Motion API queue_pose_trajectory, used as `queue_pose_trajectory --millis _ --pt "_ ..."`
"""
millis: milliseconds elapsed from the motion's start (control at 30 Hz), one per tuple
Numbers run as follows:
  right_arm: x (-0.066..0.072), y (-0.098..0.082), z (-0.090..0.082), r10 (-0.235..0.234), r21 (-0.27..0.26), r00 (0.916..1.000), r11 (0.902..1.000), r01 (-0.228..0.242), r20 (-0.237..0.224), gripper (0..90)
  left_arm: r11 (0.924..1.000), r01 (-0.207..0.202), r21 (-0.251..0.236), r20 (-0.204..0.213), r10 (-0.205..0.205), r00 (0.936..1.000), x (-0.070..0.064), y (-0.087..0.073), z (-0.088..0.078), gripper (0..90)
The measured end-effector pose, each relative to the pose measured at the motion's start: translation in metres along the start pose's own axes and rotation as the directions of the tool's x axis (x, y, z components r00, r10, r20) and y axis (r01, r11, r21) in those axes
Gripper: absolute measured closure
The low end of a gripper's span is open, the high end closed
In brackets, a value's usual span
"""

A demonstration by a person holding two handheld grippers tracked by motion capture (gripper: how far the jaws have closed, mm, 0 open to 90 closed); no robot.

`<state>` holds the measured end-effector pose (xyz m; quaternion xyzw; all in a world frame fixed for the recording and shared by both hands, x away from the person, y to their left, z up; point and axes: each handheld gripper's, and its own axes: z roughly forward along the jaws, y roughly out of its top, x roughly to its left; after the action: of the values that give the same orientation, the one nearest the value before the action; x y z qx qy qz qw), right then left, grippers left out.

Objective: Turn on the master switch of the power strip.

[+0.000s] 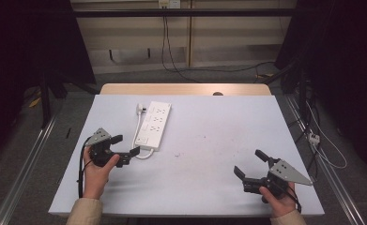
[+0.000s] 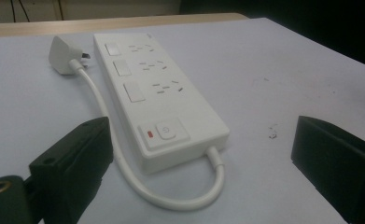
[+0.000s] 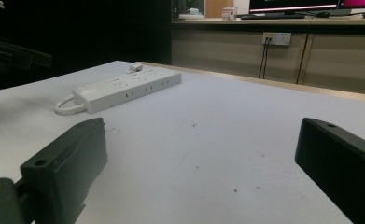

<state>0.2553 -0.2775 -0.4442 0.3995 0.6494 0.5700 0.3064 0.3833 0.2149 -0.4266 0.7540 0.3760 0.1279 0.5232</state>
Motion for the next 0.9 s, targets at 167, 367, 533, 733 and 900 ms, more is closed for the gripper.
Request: queue_pose_trajectory --millis 167,367,533,733,900 --pt "0.000 0.000 0.000 -0.002 0.002 1.0000 1.0000 0.002 0.001 2.0 1.0000 0.000 0.000 -0.001 0.000 1.0000 0.000 -0.002 -0.004 5.3" --pt "0.000 0.000 0.000 -0.001 0.000 1.0000 1.0000 0.001 0.000 2.0 0.9999 -0.013 0.005 -0.007 0.013 0.9999 0.001 -0.005 -0.008 5.4" --pt "0.000 0.000 0.000 0.000 0.000 1.0000 1.0000 0.000 0.000 2.0 1.0000 -0.006 0.005 -0.006 0.006 1.0000 0.003 -0.007 -0.011 5.4" --pt "0.000 0.000 0.000 0.001 -0.001 1.0000 1.0000 -0.001 0.001 2.0 1.0000 0.003 -0.003 -0.009 -0.003 1.0000 0.005 -0.009 -0.015 5.4" --pt "-0.001 0.000 0.000 0.001 -0.001 1.0000 1.0000 -0.001 0.002 2.0 0.9999 0.008 -0.007 -0.005 -0.008 1.0000 0.006 -0.010 -0.018 5.5"
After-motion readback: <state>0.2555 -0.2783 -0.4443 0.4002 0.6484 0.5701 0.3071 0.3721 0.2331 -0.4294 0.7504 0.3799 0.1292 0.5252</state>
